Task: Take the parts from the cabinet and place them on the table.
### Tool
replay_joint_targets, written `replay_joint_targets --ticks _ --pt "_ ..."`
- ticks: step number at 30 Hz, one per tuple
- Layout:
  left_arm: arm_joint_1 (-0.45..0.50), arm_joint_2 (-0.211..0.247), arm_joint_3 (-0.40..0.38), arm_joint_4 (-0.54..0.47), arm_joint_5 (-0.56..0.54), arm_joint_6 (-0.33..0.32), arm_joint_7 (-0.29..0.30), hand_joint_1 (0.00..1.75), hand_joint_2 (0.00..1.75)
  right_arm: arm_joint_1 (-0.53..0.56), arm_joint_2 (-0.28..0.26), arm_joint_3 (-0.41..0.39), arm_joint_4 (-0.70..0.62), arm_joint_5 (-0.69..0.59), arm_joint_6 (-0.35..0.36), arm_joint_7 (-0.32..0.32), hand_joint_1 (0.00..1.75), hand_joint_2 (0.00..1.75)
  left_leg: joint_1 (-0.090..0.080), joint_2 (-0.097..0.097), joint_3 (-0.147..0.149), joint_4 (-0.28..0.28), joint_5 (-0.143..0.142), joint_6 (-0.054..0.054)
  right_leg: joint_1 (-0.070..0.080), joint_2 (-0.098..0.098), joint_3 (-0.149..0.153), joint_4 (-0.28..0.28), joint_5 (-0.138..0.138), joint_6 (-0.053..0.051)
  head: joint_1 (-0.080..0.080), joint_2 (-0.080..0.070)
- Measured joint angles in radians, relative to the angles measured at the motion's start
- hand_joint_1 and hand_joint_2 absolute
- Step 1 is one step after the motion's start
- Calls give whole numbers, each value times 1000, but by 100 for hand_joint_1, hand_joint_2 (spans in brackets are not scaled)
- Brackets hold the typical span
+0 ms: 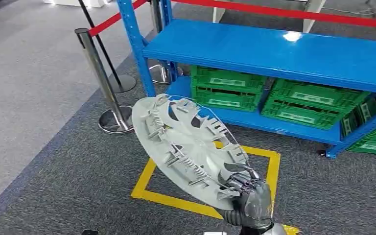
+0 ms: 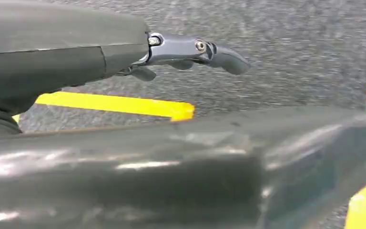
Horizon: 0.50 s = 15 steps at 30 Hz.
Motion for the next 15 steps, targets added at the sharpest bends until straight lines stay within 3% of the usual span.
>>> replay_joint_targets --ticks 1,2,3,4,7,8,9,10,12,13,14,15 --pt "0 0 -1 0 -7 0 1 0 0 0 0 0 0 0 0 0 175 175 0 13 51 -95 45 2 0 -10 3 0 -2 2 0 0" --pt "-1 0 -2 0 -10 1 2 0 0 1 0 1 0 0 0 0 175 175 -1 45 97 -180 76 6 1 -19 7 0 -5 6 0 0" --pt "-4 -1 -2 0 -14 2 2 0 0 4 -1 1 0 0 0 0 175 175 -16 74 110 -207 58 10 10 -27 5 3 -9 12 -2 0" --pt "-6 -2 -3 0 -15 2 2 0 0 6 -3 1 0 0 0 0 175 175 -14 68 106 -213 58 21 11 -34 1 6 -9 16 -1 0" --pt "1 -3 -3 0 -16 3 2 0 0 8 -5 5 0 0 0 0 175 175 -17 44 98 -217 60 40 10 -59 9 -1 -10 32 2 0" --pt "1 -4 -3 0 -17 3 2 0 0 7 -8 7 0 -1 0 0 175 175 -10 34 104 -227 66 50 4 -43 -2 5 -24 39 4 0" --pt "-1 -5 -4 0 -18 4 2 0 0 8 -10 9 -1 -1 0 0 175 175 -10 27 103 -228 69 59 4 8 -14 43 -55 39 6 0" --pt "-4 -5 -5 0 -19 5 2 0 0 9 -13 9 -1 -2 0 0 175 175 -10 18 100 -228 70 63 4 36 -46 112 -91 39 10 0" --pt "-6 -10 -8 0 -24 5 2 0 0 14 -22 15 -1 -3 0 0 175 175 -13 -3 98 -228 71 66 4 55 -125 275 -156 38 12 0" --pt "-5 -10 -8 0 -25 5 2 0 0 15 -26 17 0 -3 0 0 175 175 -14 -14 98 -227 71 66 5 57 -149 317 -161 38 12 0" --pt "-4 -11 -8 0 -27 5 2 0 0 17 -29 18 2 -3 0 0 175 175 -15 -27 99 -226 71 66 5 57 -150 309 -138 36 11 0" --pt "-4 -12 -9 0 -27 5 2 0 0 17 -32 18 2 -4 0 0 175 175 -15 -41 99 -224 71 66 5 58 -128 251 -91 34 12 0"
